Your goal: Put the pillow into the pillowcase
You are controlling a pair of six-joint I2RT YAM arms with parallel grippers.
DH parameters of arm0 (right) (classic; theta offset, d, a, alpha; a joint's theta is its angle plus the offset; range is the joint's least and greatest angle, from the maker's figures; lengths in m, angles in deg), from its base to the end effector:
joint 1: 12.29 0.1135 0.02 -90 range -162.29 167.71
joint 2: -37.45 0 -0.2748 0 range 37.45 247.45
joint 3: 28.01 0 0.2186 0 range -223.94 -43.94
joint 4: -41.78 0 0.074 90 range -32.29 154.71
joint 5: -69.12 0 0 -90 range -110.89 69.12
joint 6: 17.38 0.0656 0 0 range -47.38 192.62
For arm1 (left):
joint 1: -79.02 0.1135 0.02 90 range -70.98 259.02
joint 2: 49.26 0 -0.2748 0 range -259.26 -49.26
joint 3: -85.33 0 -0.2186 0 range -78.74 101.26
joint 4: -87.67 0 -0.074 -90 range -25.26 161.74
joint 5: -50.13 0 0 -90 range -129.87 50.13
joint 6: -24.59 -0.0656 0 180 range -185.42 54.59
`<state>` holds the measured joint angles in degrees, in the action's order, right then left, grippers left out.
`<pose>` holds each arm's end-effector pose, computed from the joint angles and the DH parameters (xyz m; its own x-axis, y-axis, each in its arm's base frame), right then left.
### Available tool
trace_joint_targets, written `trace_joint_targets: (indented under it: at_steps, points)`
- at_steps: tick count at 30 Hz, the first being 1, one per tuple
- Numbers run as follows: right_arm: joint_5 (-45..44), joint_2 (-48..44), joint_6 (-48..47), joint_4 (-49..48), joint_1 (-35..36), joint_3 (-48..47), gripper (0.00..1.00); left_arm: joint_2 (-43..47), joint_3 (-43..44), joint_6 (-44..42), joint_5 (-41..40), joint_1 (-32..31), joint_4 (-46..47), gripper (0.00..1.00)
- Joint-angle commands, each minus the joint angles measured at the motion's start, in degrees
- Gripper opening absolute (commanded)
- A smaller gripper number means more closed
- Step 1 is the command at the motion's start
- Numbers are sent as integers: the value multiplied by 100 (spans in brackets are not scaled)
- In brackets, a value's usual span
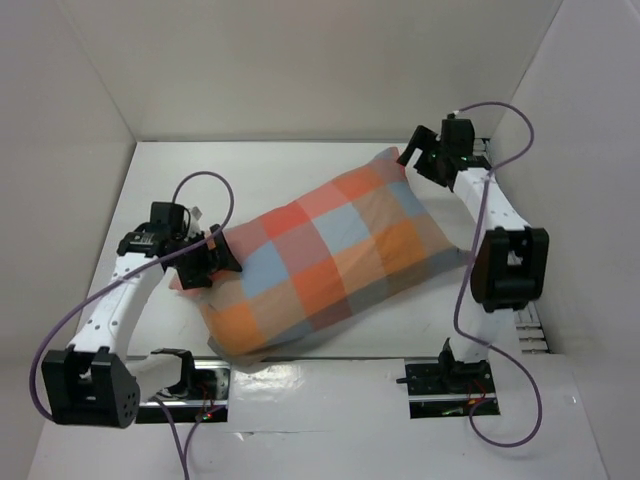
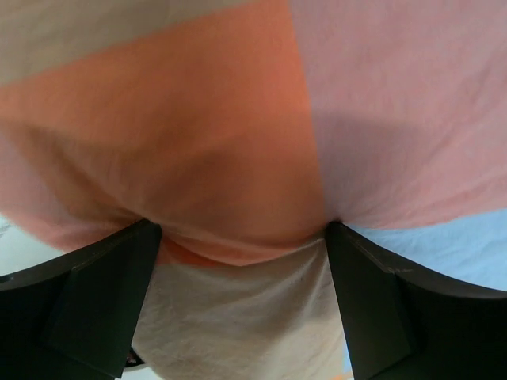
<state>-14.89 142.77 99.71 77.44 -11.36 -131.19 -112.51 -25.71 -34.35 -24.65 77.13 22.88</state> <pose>0.4209 0.0137 0.2850 -0.5905 0.4434 -0.6743 0.1913 0.8887 0.4168 0.1837 -0.0233 0.2629 -0.8205 -0.4710 -0.3240 -0.2996 0.8369 -0.4580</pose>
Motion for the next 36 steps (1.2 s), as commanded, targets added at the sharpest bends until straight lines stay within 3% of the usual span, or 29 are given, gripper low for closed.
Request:
trace_joint_targets:
  at_steps: [1, 2, 3, 4, 5, 9, 12, 17, 19, 21, 22, 24, 27, 29, 30, 32, 33, 36]
  points:
    - [-407, -1257, -432, 58, 13, 556, 100, -477, -389, 101, 1253, 145, 797, 98]
    - [-407, -1616, -502, 58, 13, 672, 100, -609, -504, 101, 1473, 223, 1243, 88]
    - [-293, -1768, -555, 162, -40, 752, 100, -732, -574, 153, 1797, 224, 1404, 70]
    - [-292, -1891, -625, 259, -40, 874, 100, -942, -627, 206, 1913, 320, 1545, 47]
    - [-197, -2144, -626, 512, -40, 928, 100, -1040, -628, 207, 2010, 425, 1633, 1]
    - [810, -2770, -766, 603, -40, 1516, 100, -1295, 239, 207, 1792, 576, 1696, 0]
    - [1324, -2684, -855, 813, 12, 1859, 100, -1585, 882, 207, 1396, 576, 1748, 0]
    - [666, -2288, -759, 490, 505, 2369, 96, -2332, 2183, 92, 1325, 576, 1739, 0]
    - [508, -1999, -644, 322, 557, 2370, 80, -2734, 2708, 92, 1396, 576, 1740, 0]
    - [288, -1753, -477, 321, 618, 2116, 35, -3008, 3044, 92, 1212, 576, 1792, 0]
    - [288, -1569, -398, 226, 619, 2028, 5, -3149, 3237, 92, 1211, 576, 1792, 0]
    - [95, -1497, -188, 76, 680, 1782, 0, -3561, 3826, 145, 922, 576, 1731, 0]
    - [-134, -1401, 33, -599, 681, 1703, 0, -4098, 4556, 92, 737, 576, 1504, 43]
    - [-134, -1208, 33, -601, 681, 1492, 4, -4318, 5204, 31, 736, 576, 1223, 59]
    - [-4, -1102, 33, -454, 681, 1143, 16, -4371, 5373, -21, 684, 576, 1038, 67]
    - [-2, -1013, -28, -119, 681, 877, 61, -4276, 5681, -74, 553, 576, 879, 77]
    - [-115, -1013, -107, -40, 741, 719, 85, -4188, 5979, -136, 317, 524, 783, 90]
    - [-606, -1609, -169, 93, 742, 638, 97, -3609, 6253, -189, -35, 523, 588, 100]
